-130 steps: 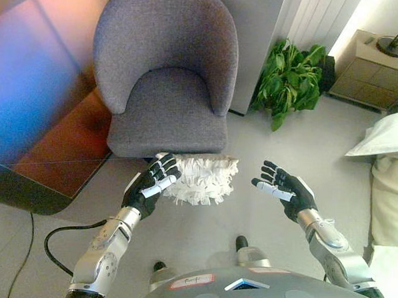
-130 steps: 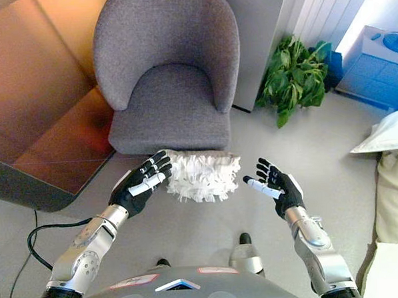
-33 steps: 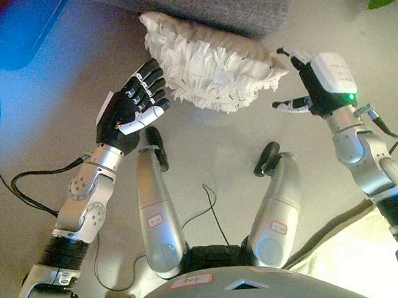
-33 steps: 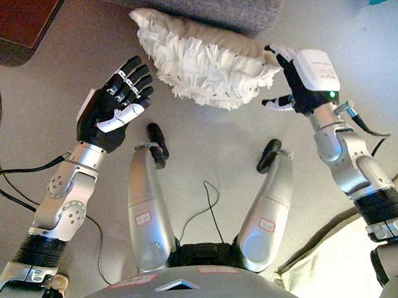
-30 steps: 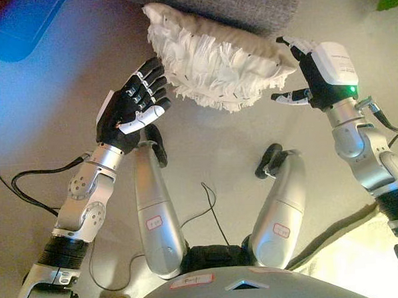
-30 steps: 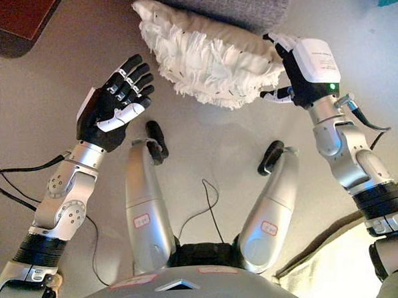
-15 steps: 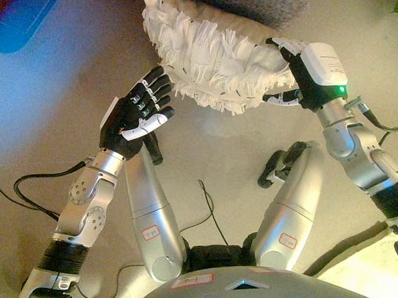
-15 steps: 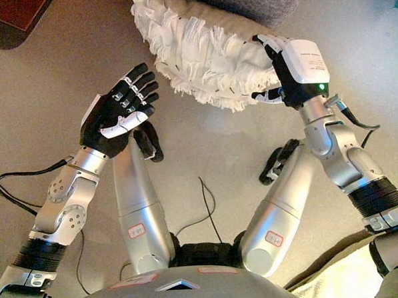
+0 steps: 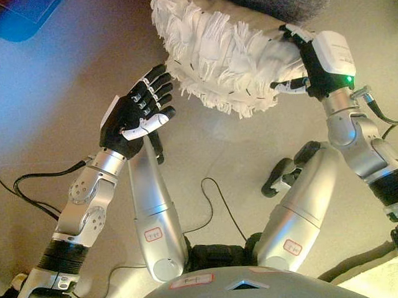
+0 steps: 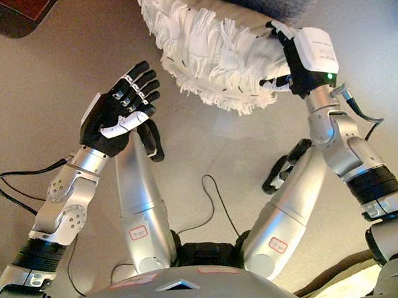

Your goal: Pick up the pillow and put it on the sofa.

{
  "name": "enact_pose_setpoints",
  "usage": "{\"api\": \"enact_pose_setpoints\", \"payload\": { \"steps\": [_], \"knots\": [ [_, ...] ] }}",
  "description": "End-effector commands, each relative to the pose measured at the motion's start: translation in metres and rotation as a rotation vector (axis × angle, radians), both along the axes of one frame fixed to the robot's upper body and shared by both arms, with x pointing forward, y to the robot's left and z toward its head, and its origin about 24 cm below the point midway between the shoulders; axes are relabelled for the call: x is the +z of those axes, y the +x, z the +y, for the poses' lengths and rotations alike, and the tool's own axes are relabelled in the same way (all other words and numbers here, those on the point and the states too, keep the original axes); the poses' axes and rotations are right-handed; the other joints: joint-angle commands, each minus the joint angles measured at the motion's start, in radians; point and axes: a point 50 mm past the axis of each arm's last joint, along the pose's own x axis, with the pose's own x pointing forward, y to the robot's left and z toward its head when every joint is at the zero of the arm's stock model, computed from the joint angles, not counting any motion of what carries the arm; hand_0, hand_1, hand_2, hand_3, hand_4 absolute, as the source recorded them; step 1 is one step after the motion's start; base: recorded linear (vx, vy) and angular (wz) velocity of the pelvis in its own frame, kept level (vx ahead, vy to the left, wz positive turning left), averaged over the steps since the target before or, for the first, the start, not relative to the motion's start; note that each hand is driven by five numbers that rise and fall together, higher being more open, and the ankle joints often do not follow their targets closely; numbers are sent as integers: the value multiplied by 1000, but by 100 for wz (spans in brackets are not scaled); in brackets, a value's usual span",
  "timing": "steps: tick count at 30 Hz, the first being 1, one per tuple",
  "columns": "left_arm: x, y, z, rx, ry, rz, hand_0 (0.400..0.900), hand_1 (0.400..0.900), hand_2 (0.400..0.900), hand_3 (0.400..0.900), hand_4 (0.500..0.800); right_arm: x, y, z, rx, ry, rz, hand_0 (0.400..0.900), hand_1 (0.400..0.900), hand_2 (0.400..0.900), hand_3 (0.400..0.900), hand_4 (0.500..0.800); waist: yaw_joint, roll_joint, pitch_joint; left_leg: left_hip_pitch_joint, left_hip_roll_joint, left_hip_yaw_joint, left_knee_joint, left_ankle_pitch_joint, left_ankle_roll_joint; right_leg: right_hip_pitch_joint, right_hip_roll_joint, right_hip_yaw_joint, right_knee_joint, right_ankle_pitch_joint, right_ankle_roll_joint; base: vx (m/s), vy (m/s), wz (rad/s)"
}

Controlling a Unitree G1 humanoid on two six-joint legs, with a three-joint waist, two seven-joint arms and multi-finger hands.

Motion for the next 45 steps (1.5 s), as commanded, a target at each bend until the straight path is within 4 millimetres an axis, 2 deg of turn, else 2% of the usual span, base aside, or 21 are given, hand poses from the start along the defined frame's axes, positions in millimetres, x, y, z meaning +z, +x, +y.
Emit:
{"api": "enact_pose_setpoints", "payload": {
  "steps": [1, 8, 15, 21, 27, 28, 34, 45],
  "knots": [
    [41, -2, -21, -113, -77, -230, 900, 900, 900, 900, 800, 53, 12, 3, -42, -9, -294, 900, 900, 900, 900, 800, 41, 40, -21, 64, 41, -48, 141, -287, 41, -102, 55, 26, -56, 115, -58, 28, 13, 8],
    [39, -4, -23, -137, -84, -222, 900, 900, 900, 900, 800, 44, 16, 2, -68, -30, -220, 900, 900, 900, 900, 800, 44, 48, -11, 61, 47, -60, 162, -288, 41, -106, 41, 51, -49, 124, -62, 34, 24, 5],
    [38, -1, -26, -157, -87, -209, 900, 900, 900, 900, 800, 33, 31, -3, -141, 6, 9, 900, 900, 900, 900, 800, 62, 47, -5, 77, 49, -65, 186, -302, 39, -93, 25, 59, -40, 124, -72, 25, 6, 4],
    [37, 0, -32, -174, -78, -194, 900, 900, 900, 900, 800, 33, 40, 2, -149, 43, 94, 900, 900, 900, 900, 800, 78, 42, -2, 78, 47, -69, 192, -303, 43, -91, 13, 59, -47, 131, -81, 10, -16, 4],
    [37, 1, -36, -183, -78, -191, 900, 900, 900, 900, 800, 43, 47, 14, -127, 65, 124, 900, 900, 900, 900, 800, 90, 40, -2, 80, 45, -66, 181, -293, 46, -88, 9, 42, -62, 140, -88, -1, -3, 1],
    [38, 2, -36, -184, -79, -191, 900, 900, 900, 900, 800, 44, 48, 16, -121, 64, 128, 400, 400, 400, 400, 500, 92, 40, -2, 83, 44, -66, 179, -291, 47, -85, 10, 40, -64, 141, -89, 0, 0, 0],
    [38, 2, -38, -193, -75, -186, 900, 900, 900, 900, 800, 43, 52, 18, -133, 68, 172, 400, 400, 400, 400, 500, 101, 38, -2, 94, 48, -67, 162, -276, 51, -68, 1, 34, -74, 148, -94, 0, 0, 0],
    [38, 1, -38, -188, -66, -192, 900, 900, 900, 900, 800, 42, 53, 22, -124, 95, 150, 400, 400, 400, 400, 500, 108, 39, -2, 111, 55, -59, 153, -272, 52, -40, -8, 21, -87, 151, -96, 0, 0, 0]
  ]
}}
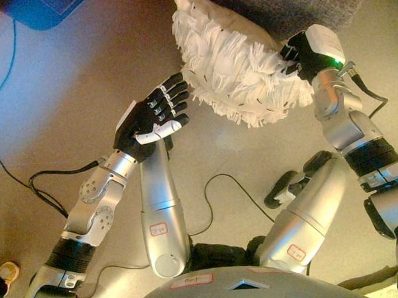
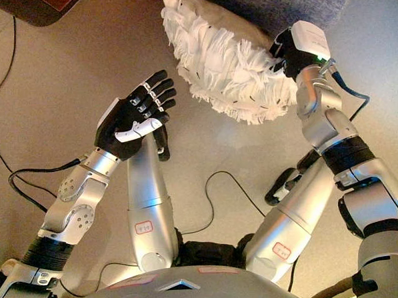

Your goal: Pick up the pillow and put it on the sofa.

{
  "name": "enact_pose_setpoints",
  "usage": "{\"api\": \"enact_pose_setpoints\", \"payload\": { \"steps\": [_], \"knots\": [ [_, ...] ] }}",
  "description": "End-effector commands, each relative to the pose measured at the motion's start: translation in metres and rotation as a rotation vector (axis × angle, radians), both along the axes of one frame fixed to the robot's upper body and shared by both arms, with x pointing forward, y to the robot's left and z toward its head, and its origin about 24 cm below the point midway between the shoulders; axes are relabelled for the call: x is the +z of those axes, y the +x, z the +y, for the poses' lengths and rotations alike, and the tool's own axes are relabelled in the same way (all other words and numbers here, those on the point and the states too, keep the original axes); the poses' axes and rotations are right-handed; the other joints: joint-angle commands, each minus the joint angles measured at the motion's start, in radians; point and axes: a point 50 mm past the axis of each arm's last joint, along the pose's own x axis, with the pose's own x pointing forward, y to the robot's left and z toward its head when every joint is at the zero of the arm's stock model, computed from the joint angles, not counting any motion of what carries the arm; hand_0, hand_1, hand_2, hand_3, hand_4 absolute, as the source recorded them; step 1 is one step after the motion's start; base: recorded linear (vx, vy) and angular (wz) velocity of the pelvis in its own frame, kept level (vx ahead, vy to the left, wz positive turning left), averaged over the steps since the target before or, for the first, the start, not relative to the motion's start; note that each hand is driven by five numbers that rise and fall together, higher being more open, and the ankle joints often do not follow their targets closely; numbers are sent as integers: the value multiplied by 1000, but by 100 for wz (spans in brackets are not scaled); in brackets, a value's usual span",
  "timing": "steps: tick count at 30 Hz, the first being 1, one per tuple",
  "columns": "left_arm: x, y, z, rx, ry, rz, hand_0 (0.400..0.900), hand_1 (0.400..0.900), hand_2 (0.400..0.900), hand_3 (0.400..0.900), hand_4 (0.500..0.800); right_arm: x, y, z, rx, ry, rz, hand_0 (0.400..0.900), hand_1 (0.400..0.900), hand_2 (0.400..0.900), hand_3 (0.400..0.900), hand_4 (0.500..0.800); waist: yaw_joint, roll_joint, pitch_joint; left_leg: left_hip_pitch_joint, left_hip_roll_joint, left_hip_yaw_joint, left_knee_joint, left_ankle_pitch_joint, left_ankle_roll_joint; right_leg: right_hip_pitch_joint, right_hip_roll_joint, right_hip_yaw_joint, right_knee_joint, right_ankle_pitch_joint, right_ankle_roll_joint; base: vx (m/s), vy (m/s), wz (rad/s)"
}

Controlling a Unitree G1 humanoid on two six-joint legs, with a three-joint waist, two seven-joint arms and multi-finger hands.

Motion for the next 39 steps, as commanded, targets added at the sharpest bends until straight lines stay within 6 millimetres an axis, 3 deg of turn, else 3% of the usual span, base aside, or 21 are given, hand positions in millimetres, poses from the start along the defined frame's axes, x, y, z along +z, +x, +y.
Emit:
{"api": "enact_pose_setpoints", "payload": {
  "steps": [1, 19, 29, 39],
  "knots": [
    [45, 1, -20, -88, -64, -233, 900, 900, 900, 900, 800, 40, 12, 9, 26, 42, -145, 400, 400, 400, 400, 500, 32, 33, -2, 100, 73, -38, 111, -264, 58, -72, 23, 10, -138, 183, -98, 0, 0, 0],
    [45, 3, -15, -36, -83, -220, 900, 900, 900, 900, 800, 42, 8, 6, 42, 104, -187, 400, 400, 400, 400, 500, 28, 29, -2, 132, 81, -24, 66, -251, 56, -34, 17, -13, -186, 197, -94, 0, 0, 0],
    [50, 6, -18, -32, -84, -252, 900, 900, 900, 900, 800, 54, 11, 10, 54, 103, -223, 400, 400, 400, 400, 500, 31, 27, -2, 126, 80, -12, 38, -248, 57, -34, 24, -38, -216, 199, -93, -14, 0, 0],
    [50, 6, -15, 19, -106, -269, 900, 900, 900, 900, 800, 73, 5, 17, 133, 173, -353, 400, 400, 400, 400, 500, 26, 24, -2, 186, 82, 42, -64, -218, 74, 36, 44, -108, -326, 225, -93, -9, -3, -5]
  ]
}}
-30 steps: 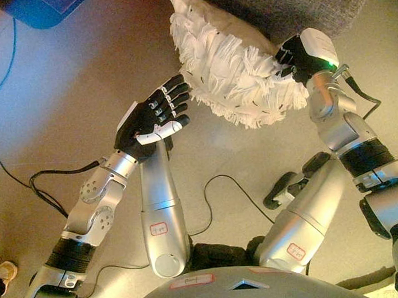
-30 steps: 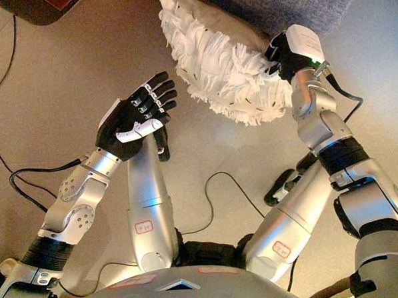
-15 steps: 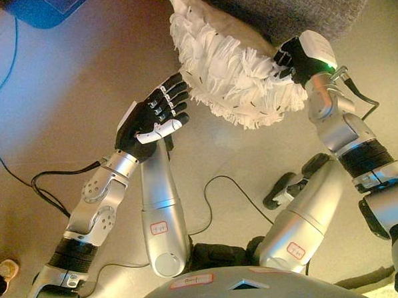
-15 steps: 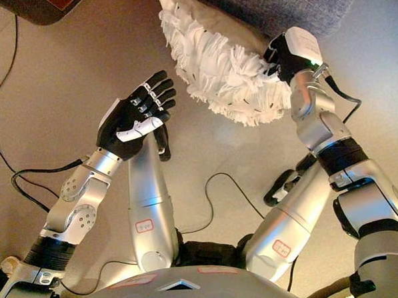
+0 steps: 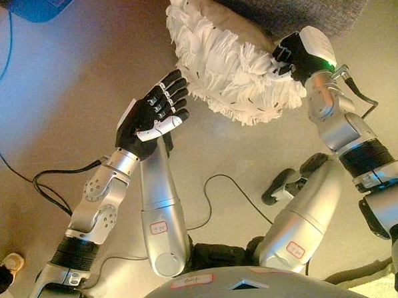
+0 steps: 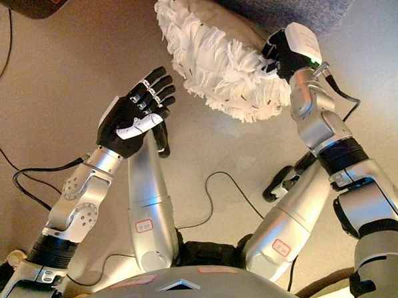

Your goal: Pick up the pillow and put it on the sofa.

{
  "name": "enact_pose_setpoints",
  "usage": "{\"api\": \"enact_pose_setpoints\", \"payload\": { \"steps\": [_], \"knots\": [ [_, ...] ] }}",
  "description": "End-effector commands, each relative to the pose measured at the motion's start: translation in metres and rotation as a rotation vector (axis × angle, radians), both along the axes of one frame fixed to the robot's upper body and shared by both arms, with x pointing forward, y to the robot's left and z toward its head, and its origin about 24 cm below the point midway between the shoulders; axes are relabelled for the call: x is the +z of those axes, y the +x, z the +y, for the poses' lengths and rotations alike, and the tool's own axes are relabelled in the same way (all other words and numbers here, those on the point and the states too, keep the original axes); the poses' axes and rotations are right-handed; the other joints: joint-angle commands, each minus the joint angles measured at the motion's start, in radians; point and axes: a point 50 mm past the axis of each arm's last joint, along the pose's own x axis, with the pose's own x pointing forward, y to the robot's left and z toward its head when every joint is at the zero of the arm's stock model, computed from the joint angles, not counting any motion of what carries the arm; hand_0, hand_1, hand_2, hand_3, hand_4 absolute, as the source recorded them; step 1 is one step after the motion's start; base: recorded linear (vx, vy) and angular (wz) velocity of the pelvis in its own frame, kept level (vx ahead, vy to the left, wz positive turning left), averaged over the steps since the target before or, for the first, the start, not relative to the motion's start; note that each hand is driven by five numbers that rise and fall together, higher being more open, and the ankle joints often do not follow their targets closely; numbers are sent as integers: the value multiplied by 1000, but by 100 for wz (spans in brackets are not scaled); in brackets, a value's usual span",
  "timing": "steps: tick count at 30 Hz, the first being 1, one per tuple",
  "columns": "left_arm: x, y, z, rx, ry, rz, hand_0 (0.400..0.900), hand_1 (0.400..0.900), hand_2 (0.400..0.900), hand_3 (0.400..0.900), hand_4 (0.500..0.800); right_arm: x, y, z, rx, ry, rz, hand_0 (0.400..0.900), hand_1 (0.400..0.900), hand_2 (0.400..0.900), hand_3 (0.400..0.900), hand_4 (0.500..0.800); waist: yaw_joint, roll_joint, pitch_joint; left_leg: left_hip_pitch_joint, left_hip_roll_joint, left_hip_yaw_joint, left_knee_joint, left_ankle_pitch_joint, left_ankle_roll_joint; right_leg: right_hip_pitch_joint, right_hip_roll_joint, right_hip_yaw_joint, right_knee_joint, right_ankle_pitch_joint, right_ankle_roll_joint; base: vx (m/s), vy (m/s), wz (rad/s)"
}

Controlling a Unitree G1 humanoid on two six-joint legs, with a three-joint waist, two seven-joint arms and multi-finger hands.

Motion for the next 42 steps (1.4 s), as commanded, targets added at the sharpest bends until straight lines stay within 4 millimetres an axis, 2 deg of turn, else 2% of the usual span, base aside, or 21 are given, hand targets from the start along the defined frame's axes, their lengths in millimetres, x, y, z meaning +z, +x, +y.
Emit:
{"api": "enact_pose_setpoints", "payload": {
  "steps": [1, 5, 10, 17, 18, 19, 24, 31, 39, 42],
  "knots": [
    [50, 3, -8, 6, -71, -270, 900, 900, 900, 900, 800, 77, 3, 12, 84, 83, -346, 400, 400, 400, 400, 500, 23, 23, -2, 157, 71, 28, 17, -212, 75, -19, 61, -29, -243, 232, -91, 4, 3, -9],
    [44, 4, 0, 105, -90, -221, 900, 900, 900, 900, 800, 84, -5, 19, 134, 62, -400, 400, 400, 400, 400, 500, 17, 20, -2, 229, 76, 63, -84, -171, 82, 55, 82, -62, -347, 274, -86, 21, 7, -12],
    [38, 7, 13, 214, -104, -166, 900, 900, 900, 900, 800, 102, -15, 21, 181, 51, -464, 400, 400, 400, 400, 500, 12, 16, -2, 323, 71, 99, -234, -112, 88, 146, 101, -98, -495, 341, -77, 19, 6, -9],
    [38, 8, 18, 257, -100, -150, 900, 900, 900, 900, 800, 115, -24, 24, 228, 44, -527, 400, 400, 400, 400, 500, 21, -4, -14, 433, 63, 119, -443, -14, 94, 280, 122, -160, -712, 442, -78, 14, -25, -6],
    [37, 8, 19, 270, -91, -142, 900, 900, 900, 900, 800, 118, -25, 24, 234, 45, -539, 400, 400, 400, 400, 500, 25, -10, -19, 456, 62, 121, -483, 2, 95, 310, 127, -172, -751, 454, -77, -44, -49, -3],
    [37, 8, 20, 279, -88, -134, 900, 900, 900, 900, 800, 120, -26, 24, 237, 49, -549, 400, 400, 400, 400, 500, 28, -15, -21, 468, 58, 125, -533, 48, 103, 330, 131, -184, -805, 494, -86, -33, -63, -2],
    [32, 9, 20, 287, -38, -80, 900, 900, 900, 900, 800, 127, -33, 23, 254, 74, -584, 400, 400, 400, 400, 500, 39, -45, -33, 565, 57, 125, -671, 98, 99, 445, 126, -235, -953, 548, -57, 46, -75, -1],
    [30, 12, 15, 288, 39, -35, 900, 900, 900, 900, 800, 130, -47, 23, 292, 103, -611, 400, 400, 400, 400, 500, 42, -93, -53, 715, 61, 124, -828, 147, 95, 605, 115, -300, -1141, 638, -16, 60, -97, -1],
    [22, 13, 14, 307, 94, 40, 900, 900, 900, 900, 800, 126, -63, 25, 354, 149, -629, 400, 400, 400, 400, 500, 24, -138, -102, 897, 84, 167, -985, 196, 84, 818, 165, -378, -1344, 708, 3, 59, -71, -10],
    [12, 9, 16, 309, 103, 99, 900, 900, 900, 900, 800, 122, -74, 21, 379, 158, -630, 400, 400, 400, 400, 500, 10, -154, -143, 1009, 91, 209, -1077, 211, 79, 930, 193, -404, -1439, 731, 13, 139, -8, -12]
  ]
}}
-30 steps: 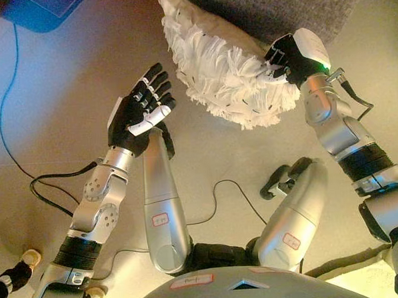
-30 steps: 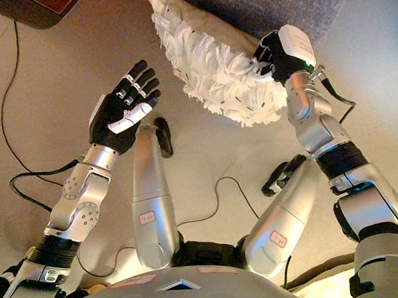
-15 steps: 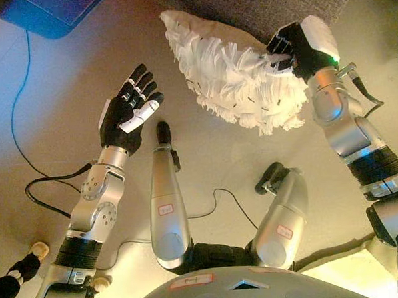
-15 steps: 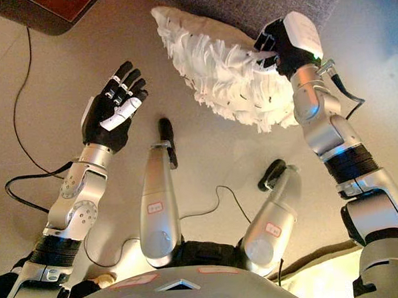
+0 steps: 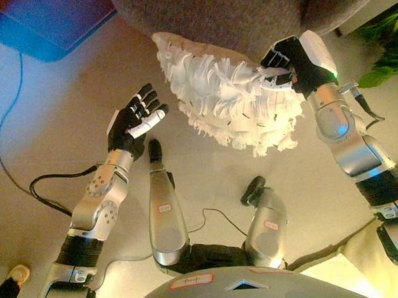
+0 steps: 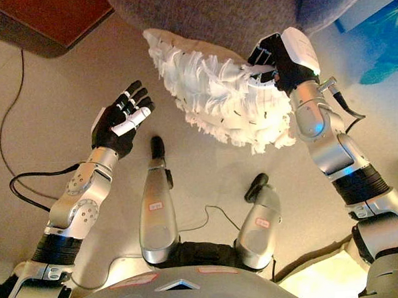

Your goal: Pick up the pillow and put it on the sofa.

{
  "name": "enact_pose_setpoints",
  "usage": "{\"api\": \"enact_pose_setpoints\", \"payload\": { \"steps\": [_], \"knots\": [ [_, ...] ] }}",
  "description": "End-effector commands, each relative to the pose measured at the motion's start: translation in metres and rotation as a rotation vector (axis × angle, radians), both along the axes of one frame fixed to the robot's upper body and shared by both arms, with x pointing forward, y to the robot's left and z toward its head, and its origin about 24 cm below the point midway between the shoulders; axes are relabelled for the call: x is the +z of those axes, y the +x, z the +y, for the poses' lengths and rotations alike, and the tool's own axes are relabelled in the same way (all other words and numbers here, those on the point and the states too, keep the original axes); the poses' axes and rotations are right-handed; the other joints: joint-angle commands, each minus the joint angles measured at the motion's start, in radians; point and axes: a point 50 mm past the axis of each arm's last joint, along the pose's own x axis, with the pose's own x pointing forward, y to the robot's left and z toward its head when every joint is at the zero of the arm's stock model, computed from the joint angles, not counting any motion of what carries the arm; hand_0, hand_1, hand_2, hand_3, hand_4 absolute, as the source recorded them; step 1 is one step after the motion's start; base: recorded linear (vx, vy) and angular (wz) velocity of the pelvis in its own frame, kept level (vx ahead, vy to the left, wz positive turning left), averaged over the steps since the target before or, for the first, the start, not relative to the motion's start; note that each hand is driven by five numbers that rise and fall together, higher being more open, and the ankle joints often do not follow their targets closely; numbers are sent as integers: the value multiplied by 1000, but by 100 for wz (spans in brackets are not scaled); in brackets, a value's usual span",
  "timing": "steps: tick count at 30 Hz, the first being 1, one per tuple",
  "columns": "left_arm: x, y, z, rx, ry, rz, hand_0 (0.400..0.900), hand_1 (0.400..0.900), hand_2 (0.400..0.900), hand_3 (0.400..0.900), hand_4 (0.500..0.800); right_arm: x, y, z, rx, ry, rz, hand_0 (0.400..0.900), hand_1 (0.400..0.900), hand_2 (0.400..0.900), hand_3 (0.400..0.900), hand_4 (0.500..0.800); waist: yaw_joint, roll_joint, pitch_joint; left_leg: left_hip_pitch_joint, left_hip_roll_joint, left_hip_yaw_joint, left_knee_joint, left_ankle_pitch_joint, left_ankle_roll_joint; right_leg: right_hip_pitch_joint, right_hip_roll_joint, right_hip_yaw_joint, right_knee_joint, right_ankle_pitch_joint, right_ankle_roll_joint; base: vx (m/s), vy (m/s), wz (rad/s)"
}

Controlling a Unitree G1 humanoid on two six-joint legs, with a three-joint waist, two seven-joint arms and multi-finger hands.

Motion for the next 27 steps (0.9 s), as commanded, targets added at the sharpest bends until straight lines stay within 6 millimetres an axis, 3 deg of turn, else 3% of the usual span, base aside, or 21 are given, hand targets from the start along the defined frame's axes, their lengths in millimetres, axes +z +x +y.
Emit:
{"api": "enact_pose_setpoints", "payload": {
  "steps": [1, 7, 13, 19, 27],
  "knots": [
    [23, -4, 1, -34, 73, -107, 900, 900, 900, 900, 800, 114, -28, 10, 178, 87, -540, 400, 400, 400, 400, 500, 3, -86, -167, 146, 47, 34, -37, -75, 85, 43, -16, -18, -310, 315, -17, 154, 5, -8],
    [2, -17, 7, -35, 67, -2, 900, 900, 900, 900, 800, 116, -42, -6, 191, 79, -516, 400, 400, 400, 400, 500, -16, -102, -267, 307, 27, 109, -187, -45, 87, 172, 40, -26, -449, 359, 0, 163, 13, -5],
    [-12, -31, 16, -38, 50, 77, 900, 900, 900, 900, 800, 138, -45, -20, 200, 27, -486, 400, 400, 400, 400, 500, -13, -118, -354, 382, 14, 137, -231, -49, 89, 223, 49, -41, -506, 386, 5, 137, 16, -1],
    [-20, -45, 27, -51, 41, 128, 900, 900, 900, 900, 800, 163, -29, -41, 139, -13, -431, 400, 400, 400, 400, 500, 26, -146, -403, 442, 6, 139, -269, -58, 84, 265, 49, -77, -520, 392, 6, 145, -18, 5],
    [-13, -58, 35, -140, 81, 123, 900, 900, 900, 900, 800, 169, 8, -64, 7, -17, -310, 400, 400, 400, 400, 500, 105, -169, -407, 462, 14, 98, -272, -63, 75, 313, 51, -133, -524, 388, 3, 142, -40, 11]
  ]
}}
